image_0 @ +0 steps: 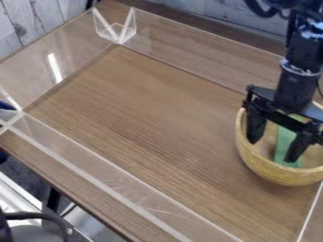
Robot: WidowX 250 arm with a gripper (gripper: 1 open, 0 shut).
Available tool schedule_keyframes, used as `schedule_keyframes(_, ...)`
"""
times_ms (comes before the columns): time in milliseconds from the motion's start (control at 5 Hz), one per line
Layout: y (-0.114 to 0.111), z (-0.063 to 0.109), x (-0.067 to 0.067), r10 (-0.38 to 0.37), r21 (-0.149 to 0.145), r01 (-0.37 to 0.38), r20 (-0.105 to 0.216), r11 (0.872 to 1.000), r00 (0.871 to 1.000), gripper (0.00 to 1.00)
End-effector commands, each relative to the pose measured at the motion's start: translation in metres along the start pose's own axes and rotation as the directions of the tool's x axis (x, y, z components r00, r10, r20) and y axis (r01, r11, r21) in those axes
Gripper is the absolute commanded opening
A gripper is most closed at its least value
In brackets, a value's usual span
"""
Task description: Remove the green block from inside the brown bowl and put it on the table
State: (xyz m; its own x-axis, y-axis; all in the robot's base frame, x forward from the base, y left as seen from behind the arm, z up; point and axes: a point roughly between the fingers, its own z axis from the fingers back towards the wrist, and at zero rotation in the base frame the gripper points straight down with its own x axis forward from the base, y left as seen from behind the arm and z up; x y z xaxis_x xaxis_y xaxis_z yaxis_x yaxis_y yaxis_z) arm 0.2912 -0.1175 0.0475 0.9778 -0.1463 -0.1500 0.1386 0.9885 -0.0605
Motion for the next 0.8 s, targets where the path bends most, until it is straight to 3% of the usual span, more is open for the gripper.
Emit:
schedule_keyframes(0, -0.008, 0.012, 0.013, -0.015, -0.015, 0.016, 0.072, 1.000, 0.997, 1.00)
schedule_keyframes(600, -0.011, 0.000, 0.025, -0.007, -0.022, 0.009, 0.085, 1.000, 0.996, 1.00)
